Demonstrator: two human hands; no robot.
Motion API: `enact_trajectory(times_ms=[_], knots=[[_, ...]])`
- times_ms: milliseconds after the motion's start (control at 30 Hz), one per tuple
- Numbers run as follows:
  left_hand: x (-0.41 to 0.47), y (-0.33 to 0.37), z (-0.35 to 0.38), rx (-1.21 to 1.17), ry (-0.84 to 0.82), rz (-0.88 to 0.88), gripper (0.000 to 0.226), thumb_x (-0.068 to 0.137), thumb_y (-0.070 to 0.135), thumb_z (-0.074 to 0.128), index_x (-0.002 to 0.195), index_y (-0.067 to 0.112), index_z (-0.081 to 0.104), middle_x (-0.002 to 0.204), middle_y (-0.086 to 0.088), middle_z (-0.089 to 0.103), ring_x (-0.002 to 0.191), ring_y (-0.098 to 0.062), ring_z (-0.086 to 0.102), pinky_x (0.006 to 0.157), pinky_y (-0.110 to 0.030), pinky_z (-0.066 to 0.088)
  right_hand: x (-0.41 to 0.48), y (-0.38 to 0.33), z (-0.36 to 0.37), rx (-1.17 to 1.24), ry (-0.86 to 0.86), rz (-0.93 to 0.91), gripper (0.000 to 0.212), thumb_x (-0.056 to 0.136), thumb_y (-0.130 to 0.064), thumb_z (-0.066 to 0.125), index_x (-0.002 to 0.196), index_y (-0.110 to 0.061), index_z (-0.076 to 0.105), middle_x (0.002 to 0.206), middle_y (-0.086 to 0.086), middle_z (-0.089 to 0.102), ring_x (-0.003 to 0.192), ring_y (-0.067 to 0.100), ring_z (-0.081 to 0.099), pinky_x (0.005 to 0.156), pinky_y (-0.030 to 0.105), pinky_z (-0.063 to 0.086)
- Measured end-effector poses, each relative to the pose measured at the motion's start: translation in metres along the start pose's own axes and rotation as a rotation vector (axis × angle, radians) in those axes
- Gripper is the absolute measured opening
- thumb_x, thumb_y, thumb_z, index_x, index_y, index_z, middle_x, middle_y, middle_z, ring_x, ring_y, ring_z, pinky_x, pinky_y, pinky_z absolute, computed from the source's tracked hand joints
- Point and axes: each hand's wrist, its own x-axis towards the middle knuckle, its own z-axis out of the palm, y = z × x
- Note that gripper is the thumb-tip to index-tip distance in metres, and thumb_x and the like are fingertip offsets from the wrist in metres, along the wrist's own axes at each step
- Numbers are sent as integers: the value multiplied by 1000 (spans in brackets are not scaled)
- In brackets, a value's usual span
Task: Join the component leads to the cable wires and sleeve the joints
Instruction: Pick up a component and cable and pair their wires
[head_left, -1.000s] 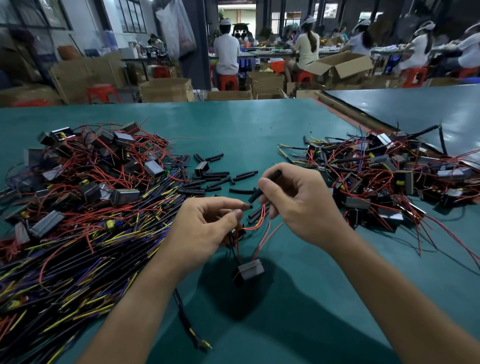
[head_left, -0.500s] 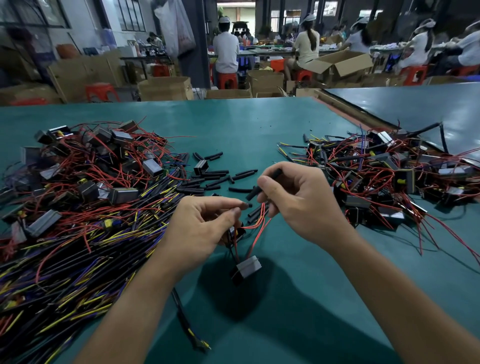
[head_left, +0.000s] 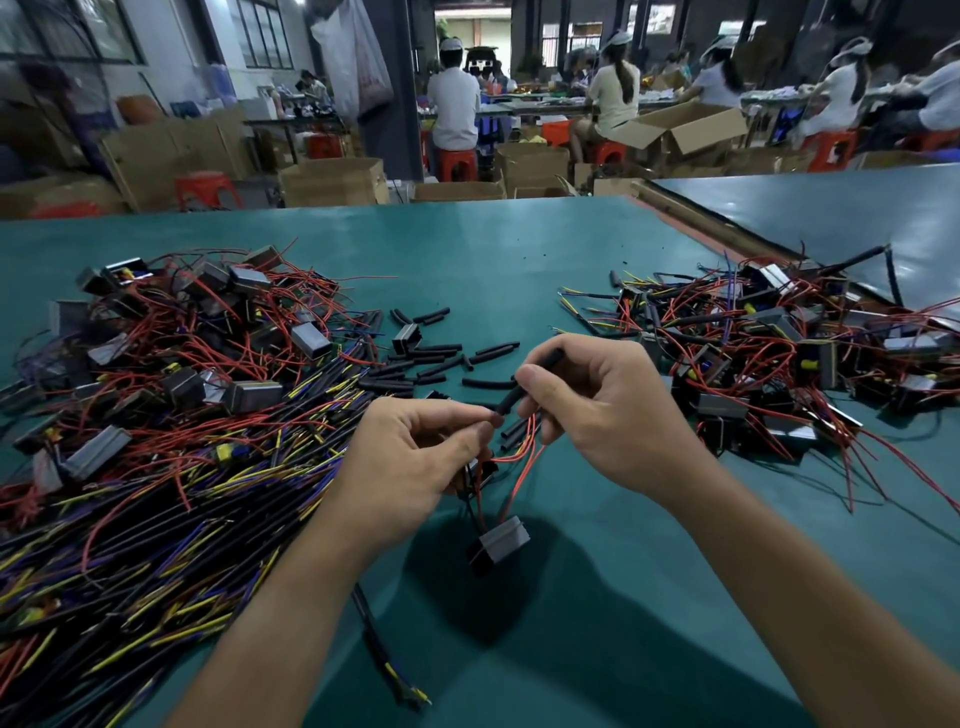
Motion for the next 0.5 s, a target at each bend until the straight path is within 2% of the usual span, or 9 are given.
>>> enact_trajectory(times_ms=[200,500], knots=[[0,0,0,14,0,-4,26,86,3,68,77,26,76,66,-5,73,51,-3,62,47,-14,45,0,-3,1,29,16,23,13,95,-7,61,83,-3,65,63,4,68,47,17,57,54,44,53],[3,-4,0,32,-11,-32,18,86,3,68,79,17,76,68,-5,72,59,-7,62,53,-17,49,0,3,2,22,-12,24,14,94,-7,62,81,-7,65,63,2,68,47,16,57,51,33,51]])
